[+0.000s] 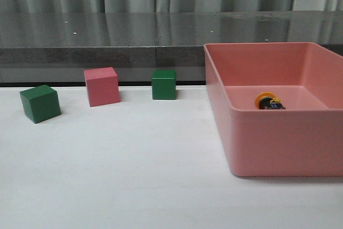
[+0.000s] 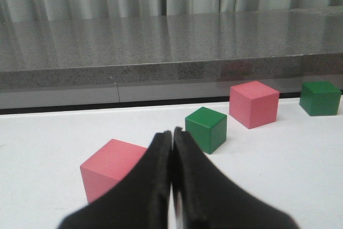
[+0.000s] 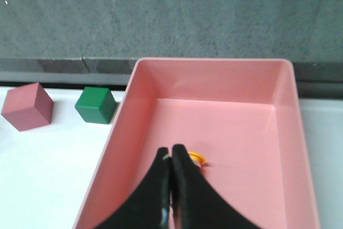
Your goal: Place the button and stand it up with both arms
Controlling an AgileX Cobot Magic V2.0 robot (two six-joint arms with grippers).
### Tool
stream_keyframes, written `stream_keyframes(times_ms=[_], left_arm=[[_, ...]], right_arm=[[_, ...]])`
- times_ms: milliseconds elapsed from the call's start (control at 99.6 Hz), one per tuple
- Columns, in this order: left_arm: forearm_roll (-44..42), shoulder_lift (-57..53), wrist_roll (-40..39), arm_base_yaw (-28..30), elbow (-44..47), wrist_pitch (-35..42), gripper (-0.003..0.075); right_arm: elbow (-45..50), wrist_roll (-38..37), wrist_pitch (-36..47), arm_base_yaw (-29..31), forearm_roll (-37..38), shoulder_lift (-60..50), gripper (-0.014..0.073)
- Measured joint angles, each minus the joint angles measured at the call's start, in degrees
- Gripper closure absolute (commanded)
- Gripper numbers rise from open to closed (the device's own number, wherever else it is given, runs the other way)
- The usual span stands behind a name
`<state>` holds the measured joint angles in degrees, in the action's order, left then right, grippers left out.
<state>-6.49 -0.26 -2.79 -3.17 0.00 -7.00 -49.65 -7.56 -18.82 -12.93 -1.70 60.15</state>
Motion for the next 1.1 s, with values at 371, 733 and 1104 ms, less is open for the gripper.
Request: stream_keyframes(times_ms=[371, 733, 1104], left_arm=[[0.0, 0.0, 0.0, 0.0, 0.0, 0.0, 0.074], [0.0, 0.0, 0.0, 0.0, 0.0, 0.0, 0.074], [0.0, 0.0, 0.0, 0.0, 0.0, 0.0, 0.0739]], right_arm=[[-11.15, 0.82, -5.39, -0.57, 0.0, 27.22, 0.0113], [-11.52, 0.95, -4.1, -0.57, 0.0, 37.93, 0.0057], [-11.79, 0.95, -0.86, -0.57, 0.0, 46.32, 0.0365]])
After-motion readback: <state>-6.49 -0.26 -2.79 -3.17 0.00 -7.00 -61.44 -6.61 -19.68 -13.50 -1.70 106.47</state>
